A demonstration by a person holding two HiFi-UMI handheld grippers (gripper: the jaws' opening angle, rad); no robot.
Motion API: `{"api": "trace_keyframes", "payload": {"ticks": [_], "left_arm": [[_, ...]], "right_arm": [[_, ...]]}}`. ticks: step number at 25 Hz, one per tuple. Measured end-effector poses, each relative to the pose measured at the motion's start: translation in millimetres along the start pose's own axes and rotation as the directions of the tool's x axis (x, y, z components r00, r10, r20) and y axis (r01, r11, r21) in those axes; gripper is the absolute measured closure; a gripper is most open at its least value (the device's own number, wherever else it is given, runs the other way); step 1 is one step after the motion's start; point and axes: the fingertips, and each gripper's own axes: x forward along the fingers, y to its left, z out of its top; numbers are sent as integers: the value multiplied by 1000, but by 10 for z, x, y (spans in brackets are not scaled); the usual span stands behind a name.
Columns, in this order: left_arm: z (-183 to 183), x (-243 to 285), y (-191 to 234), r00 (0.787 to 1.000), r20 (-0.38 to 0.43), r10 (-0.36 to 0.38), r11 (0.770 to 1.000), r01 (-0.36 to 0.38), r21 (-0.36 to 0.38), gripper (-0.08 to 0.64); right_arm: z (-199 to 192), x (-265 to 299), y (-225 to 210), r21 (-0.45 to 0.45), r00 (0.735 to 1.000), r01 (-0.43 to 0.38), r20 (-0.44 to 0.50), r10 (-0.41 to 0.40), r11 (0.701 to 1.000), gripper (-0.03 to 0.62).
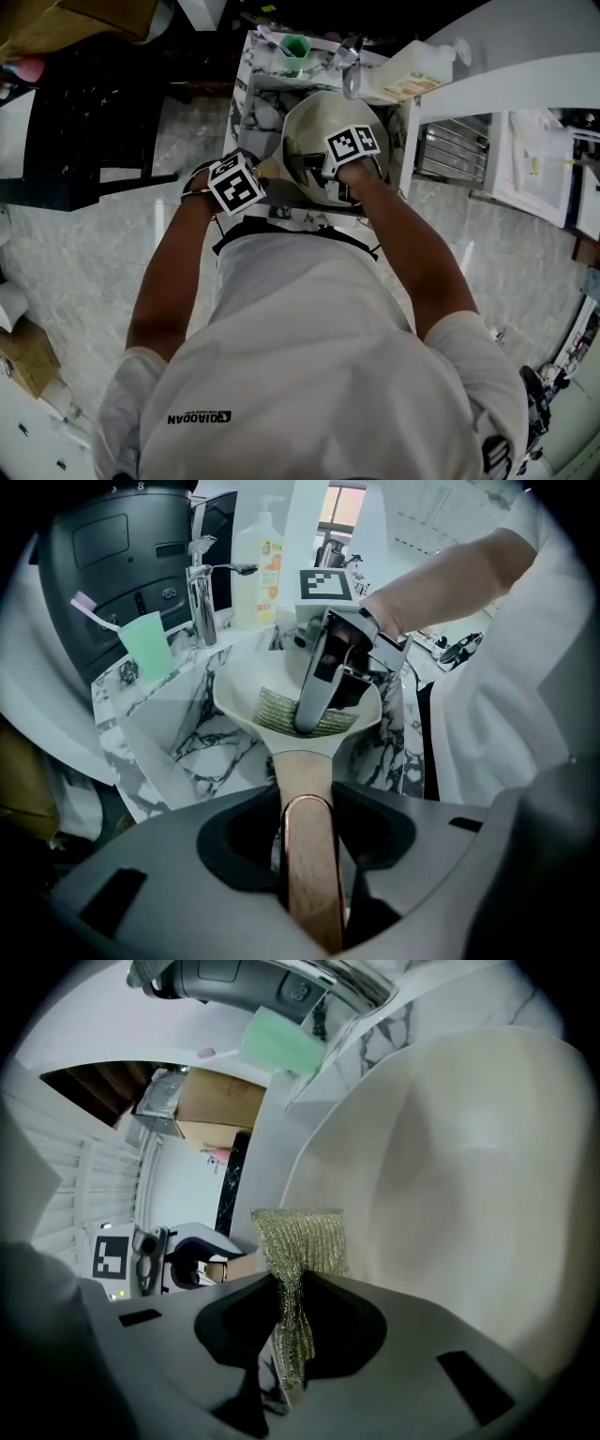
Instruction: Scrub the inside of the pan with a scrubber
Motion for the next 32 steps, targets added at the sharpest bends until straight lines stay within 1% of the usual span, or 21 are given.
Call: {"api": "trace_keyframes", "payload": {"ticks": [3,7,13,19,24,26,30,32], "left_arm": [[-12,4,-11,1000,-4,-3,1000,3,-4,382],[2,2,6,1000,-7,-4,1000,4,-5,382],[48,-31,10,1000,4,4,1000,-4,-9,382],[32,-12,-11,1000,1,1,1000,-1,-17,382],[44,-11,-25,1000,5,11,1000,-11,-14,382],[43,-20,-39,1000,5,12,1000,-12,-16,382],[63,-25,-15,1000,7,11,1000,-11,-20,382],[55,-23,-27,1000,6,7,1000,-7,-24,382]], "right_arm": [[-179,-44,-17,-22,997,-5,-78,3,1000,503],[-355,-123,-22,-65,987,-8,-164,-2,998,505],[-601,-221,-55,-73,964,2,-267,-21,997,506],[-831,-374,-181,-140,923,61,-368,-109,988,508],[-928,-492,-286,-143,902,87,-408,-139,986,508],[-981,-541,-324,-149,889,98,-430,-154,984,508],[-1030,-656,-405,-195,857,128,-472,-207,973,508],[-1060,-677,-419,-204,848,131,-484,-217,970,508]]}}
